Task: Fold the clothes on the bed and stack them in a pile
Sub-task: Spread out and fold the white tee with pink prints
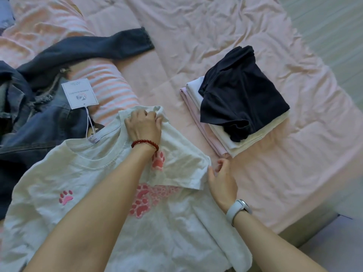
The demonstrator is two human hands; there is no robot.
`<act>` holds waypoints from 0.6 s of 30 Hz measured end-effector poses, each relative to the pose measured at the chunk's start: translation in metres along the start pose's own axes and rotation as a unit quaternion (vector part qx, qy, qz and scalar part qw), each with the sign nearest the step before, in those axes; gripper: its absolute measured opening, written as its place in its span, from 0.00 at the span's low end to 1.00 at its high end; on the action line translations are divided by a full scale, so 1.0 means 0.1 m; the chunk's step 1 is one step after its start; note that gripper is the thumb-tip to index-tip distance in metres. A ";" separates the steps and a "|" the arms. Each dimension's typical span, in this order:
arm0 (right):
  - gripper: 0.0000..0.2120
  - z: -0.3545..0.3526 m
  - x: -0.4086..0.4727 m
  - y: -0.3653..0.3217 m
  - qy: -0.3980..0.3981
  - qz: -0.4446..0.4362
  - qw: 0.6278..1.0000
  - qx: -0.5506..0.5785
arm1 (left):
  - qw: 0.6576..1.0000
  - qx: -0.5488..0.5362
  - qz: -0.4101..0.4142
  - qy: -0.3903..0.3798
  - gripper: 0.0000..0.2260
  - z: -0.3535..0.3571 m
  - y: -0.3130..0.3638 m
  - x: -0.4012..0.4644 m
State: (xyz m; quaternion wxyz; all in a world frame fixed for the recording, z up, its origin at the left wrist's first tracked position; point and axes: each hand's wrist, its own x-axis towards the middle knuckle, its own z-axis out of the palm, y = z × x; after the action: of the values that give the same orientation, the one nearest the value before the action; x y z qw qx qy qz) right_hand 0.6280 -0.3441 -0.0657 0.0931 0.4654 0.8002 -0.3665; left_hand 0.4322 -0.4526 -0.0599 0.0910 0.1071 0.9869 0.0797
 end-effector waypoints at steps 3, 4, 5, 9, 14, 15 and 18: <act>0.20 0.00 -0.10 -0.08 0.039 -0.180 0.976 -0.120 | 0.995 -0.079 -0.040 0.038 0.18 -0.11 -0.04 -0.13; 0.22 0.02 -0.15 -0.13 0.043 -0.266 0.951 -0.150 | 0.990 -0.118 -0.043 0.064 0.16 -0.17 -0.06 -0.23; 0.24 0.06 -0.21 -0.16 0.031 -0.341 0.924 -0.172 | 0.984 -0.153 -0.041 0.086 0.15 -0.22 -0.10 -0.37; 0.29 0.32 -0.49 -0.32 -0.192 -0.407 0.851 -0.269 | 0.959 -0.233 -0.087 0.136 0.12 -0.38 -0.59 -1.12; 0.24 0.60 -0.85 -0.55 -0.150 -0.314 0.893 -0.286 | 0.920 -0.216 -0.277 0.171 0.17 -0.40 -1.75 -2.06; 0.23 0.65 -0.97 -0.60 -0.133 -0.308 0.902 -0.271 | 0.914 -0.207 -0.310 0.158 0.19 -0.39 -2.00 -2.18; 0.24 0.87 -1.33 -0.69 -0.140 -0.328 0.896 -0.264 | 0.885 -0.179 -0.424 0.078 0.27 -0.38 -2.66 -2.41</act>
State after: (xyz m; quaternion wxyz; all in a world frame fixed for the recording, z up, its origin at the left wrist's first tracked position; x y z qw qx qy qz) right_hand 0.6281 -0.5135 -0.0283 0.1984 0.0790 0.9534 -0.2130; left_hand 0.6039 -0.7694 -0.0305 0.0561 -0.3459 0.9112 0.2167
